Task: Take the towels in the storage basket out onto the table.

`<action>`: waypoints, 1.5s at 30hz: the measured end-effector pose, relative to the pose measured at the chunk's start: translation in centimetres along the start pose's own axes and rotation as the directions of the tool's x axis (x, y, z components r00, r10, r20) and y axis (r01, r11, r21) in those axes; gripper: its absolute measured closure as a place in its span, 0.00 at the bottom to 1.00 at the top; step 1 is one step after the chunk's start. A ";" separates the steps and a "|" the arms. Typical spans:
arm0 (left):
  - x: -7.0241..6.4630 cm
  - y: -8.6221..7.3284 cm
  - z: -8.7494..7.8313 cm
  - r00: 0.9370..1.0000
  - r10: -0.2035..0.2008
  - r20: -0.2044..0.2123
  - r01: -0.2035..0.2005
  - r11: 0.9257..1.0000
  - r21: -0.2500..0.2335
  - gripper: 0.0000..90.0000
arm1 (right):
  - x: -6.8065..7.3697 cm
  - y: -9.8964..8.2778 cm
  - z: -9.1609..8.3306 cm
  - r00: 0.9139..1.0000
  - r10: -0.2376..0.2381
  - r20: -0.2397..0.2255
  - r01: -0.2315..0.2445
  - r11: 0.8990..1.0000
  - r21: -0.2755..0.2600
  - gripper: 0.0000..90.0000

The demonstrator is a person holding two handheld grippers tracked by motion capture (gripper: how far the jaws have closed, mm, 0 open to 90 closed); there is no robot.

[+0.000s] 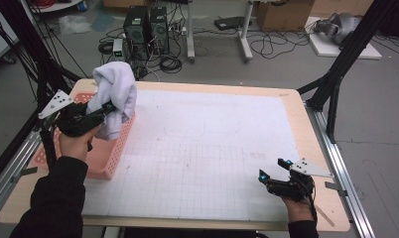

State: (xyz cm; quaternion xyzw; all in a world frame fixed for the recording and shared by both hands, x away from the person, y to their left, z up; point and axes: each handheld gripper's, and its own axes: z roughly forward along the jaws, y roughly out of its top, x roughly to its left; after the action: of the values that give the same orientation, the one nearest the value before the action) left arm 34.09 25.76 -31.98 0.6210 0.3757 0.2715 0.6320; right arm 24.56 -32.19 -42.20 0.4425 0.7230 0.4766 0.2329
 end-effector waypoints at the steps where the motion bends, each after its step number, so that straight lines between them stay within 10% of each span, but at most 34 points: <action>1: -0.4 0.1 0.2 1.000 0.005 0.013 -0.005 1.000 -0.001 0.66 | 0.0 0.0 0.0 1.000 -0.003 -0.001 0.003 1.000 0.001 0.16; 14: -6.3 -1.0 4.3 0.980 0.036 0.195 -0.041 0.999 0.025 0.66 | 0.1 0.1 0.0 1.000 0.001 -0.006 -0.001 1.000 0.001 0.16; 32: -12.2 -6.5 9.8 0.953 0.035 0.301 -0.088 0.983 0.163 0.65 | 0.0 0.0 0.1 1.000 -0.002 -0.009 0.002 1.000 0.001 0.16; 38: -14.0 -8.7 11.9 0.947 0.028 0.320 -0.106 0.968 0.228 0.65 | 0.0 0.1 0.1 1.000 -0.001 -0.009 0.001 1.000 0.002 0.16; 45: -16.4 -11.4 14.4 0.943 0.038 0.332 -0.152 0.933 0.326 0.63 | 0.0 0.1 0.1 1.000 -0.003 -0.011 0.003 1.000 0.001 0.16</action>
State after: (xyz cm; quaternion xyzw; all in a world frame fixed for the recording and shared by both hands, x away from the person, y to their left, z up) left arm 35.04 3.19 -41.74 0.7761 0.2793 0.1272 0.5509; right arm 24.71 -32.13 -42.22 0.4391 0.7252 0.4782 0.2293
